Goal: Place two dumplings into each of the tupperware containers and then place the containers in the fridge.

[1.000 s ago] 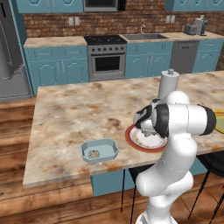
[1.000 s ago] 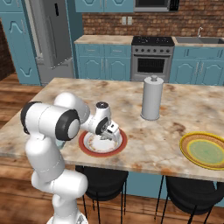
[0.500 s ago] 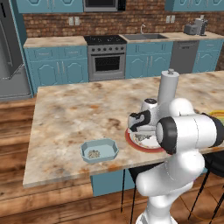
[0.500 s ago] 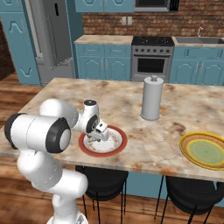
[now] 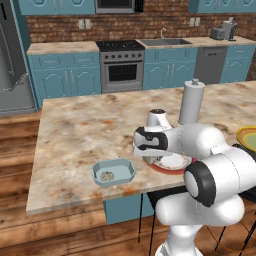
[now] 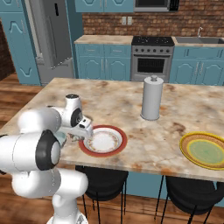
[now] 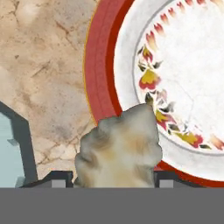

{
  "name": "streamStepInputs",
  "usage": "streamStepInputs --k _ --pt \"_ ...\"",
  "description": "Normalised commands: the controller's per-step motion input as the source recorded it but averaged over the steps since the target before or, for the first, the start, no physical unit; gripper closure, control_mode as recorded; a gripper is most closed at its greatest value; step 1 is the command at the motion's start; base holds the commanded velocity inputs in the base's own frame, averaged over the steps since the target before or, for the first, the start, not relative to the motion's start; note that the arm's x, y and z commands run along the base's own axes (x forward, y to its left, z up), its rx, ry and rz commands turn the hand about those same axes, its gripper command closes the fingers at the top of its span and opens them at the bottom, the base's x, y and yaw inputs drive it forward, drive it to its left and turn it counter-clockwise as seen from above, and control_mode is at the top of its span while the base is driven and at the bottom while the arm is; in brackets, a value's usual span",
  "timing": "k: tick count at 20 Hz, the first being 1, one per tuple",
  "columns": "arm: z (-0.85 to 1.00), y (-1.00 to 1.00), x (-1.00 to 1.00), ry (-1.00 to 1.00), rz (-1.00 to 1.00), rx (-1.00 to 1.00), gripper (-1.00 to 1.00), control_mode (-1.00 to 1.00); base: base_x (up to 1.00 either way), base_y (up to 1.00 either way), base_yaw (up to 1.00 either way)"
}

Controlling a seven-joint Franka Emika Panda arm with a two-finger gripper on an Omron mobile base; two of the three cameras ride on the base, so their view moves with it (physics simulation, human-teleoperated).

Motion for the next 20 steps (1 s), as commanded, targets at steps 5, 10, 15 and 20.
streamStepInputs --k 5,10,15,20 --pt "0.02 0.95 -0.02 0.11 0.26 0.00 1.00 -1.00 0.00 0.00 0.00" --pt "0.00 1.00 0.00 0.13 0.19 0.00 1.00 -1.00 0.00 0.00 0.00" --pt "-0.08 0.48 0.01 0.10 0.12 0.00 1.00 -1.00 0.00 0.00 0.00" --pt "-0.44 -0.02 0.12 0.00 0.01 0.00 1.00 -1.00 0.00 0.00 0.00"
